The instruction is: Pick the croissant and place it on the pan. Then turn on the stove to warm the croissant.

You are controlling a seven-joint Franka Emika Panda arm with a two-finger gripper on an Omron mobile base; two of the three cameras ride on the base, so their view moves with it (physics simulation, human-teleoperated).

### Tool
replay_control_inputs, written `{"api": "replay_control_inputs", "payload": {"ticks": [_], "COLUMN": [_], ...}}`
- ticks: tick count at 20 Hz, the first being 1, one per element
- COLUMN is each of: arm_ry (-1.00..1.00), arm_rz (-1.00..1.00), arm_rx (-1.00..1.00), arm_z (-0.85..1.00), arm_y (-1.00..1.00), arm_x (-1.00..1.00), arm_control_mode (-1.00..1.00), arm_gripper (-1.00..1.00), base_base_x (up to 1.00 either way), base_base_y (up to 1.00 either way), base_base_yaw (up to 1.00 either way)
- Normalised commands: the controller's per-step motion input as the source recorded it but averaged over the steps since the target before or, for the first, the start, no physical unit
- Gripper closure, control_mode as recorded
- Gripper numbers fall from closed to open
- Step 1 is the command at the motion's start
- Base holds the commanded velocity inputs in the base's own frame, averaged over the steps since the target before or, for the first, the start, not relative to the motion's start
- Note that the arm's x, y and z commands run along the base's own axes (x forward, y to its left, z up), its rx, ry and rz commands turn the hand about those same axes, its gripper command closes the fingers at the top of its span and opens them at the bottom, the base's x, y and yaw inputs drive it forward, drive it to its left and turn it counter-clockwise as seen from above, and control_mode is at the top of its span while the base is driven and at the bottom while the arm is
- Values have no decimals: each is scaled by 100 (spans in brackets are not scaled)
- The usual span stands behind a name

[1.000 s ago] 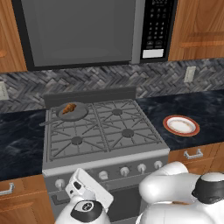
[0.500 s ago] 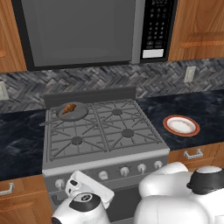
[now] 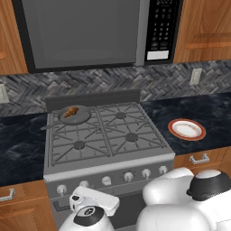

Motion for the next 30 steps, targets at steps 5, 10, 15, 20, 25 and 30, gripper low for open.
{"api": "replay_control_inputs", "payload": {"ticks": [5,10,15,20,25,30], "arm_ry": [0,0,0,0,0,0], "arm_rz": [2,4,5,8,9,8], "arm_rx": [-12,-10,-9,-6,-4,-2], "arm_z": [-8,-7,-9,-4,-5,-8], "arm_y": [3,0,1,0,0,0], "arm_x": [0,0,0,0,0,6], "arm_control_mode": [-100,-100,-100,-100,-100,-100], "arm_gripper": [-100,-100,-100,-100,-100,-100], "base_base_x": [0,0,0,0,0,0], "base_base_y": [0,0,0,0,0,0], "base_base_yaw": [0,0,0,0,0,0]}}
